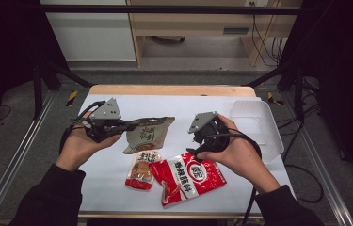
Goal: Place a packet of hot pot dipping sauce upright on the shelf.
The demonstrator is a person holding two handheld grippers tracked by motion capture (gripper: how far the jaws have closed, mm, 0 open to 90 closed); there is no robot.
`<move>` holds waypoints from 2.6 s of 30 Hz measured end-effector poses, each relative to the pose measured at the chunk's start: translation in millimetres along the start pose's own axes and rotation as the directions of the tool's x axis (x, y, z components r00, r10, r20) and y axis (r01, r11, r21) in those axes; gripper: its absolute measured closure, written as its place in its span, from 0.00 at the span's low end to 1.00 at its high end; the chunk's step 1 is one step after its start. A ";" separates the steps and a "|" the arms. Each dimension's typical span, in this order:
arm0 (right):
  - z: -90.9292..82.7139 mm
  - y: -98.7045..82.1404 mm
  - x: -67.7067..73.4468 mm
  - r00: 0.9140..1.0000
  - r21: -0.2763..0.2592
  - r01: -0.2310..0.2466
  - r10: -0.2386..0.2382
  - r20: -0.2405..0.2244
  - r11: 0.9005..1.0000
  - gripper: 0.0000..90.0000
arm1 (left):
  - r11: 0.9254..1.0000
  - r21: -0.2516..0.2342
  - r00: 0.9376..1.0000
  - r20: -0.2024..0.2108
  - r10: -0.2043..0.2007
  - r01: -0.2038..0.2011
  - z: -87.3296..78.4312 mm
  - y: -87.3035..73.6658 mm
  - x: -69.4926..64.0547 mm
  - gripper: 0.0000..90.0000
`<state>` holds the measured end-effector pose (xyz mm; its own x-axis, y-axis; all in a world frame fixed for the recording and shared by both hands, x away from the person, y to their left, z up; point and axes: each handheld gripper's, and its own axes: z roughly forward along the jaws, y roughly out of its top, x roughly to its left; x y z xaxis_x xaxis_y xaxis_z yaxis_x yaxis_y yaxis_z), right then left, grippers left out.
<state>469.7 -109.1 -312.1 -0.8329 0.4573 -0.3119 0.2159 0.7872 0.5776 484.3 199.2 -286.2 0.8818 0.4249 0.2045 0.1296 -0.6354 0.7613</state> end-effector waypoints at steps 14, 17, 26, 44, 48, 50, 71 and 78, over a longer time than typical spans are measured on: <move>-3.6 11.6 -12.5 0.998 0.011 0.058 -0.057 -0.031 0.998 0.22 | 0.999 0.005 0.998 0.058 0.036 -0.036 26.0 16.4 -10.8 1.00; 0.7 15.3 -14.9 0.995 0.020 0.092 -0.091 -0.049 0.996 0.23 | 0.998 0.014 0.996 0.073 0.056 -0.057 33.9 20.1 -17.1 1.00; 15.7 22.8 -15.5 0.989 0.015 0.108 -0.106 -0.103 0.994 0.39 | 0.997 0.014 0.992 0.105 0.070 -0.072 45.8 24.2 -26.4 1.00; 26.1 35.2 -3.0 0.972 0.053 0.208 -0.200 -0.126 0.977 1.00 | 0.995 -0.082 0.996 0.074 -0.047 0.053 48.4 -5.2 -30.1 0.69; 20.7 33.4 -14.2 0.975 0.080 0.212 -0.205 -0.086 0.974 1.00 | 0.989 -0.103 0.994 0.039 -0.103 0.106 44.4 -21.4 -27.5 0.46; 16.3 30.5 -21.8 0.977 0.078 0.204 -0.199 -0.072 0.976 1.00 | 0.988 -0.106 0.993 0.034 -0.109 0.112 43.5 -24.8 -27.6 0.42; -54.1 -35.6 -81.4 0.991 0.057 0.079 -0.085 0.106 0.995 1.00 | 0.960 -0.063 0.951 -0.132 -0.279 0.273 21.7 -166.4 -31.2 0.13; -88.1 -60.3 -93.0 0.985 0.030 0.024 -0.029 0.173 0.999 1.00 | 0.937 -0.118 0.929 -0.140 -0.343 0.328 9.7 -190.9 -39.0 0.09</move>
<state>489.2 -235.6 -251.5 -0.7381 0.4991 -0.4540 0.2111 0.8099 0.5473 429.6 297.7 -445.4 0.7112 0.7028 0.0151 0.3571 -0.3798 0.8534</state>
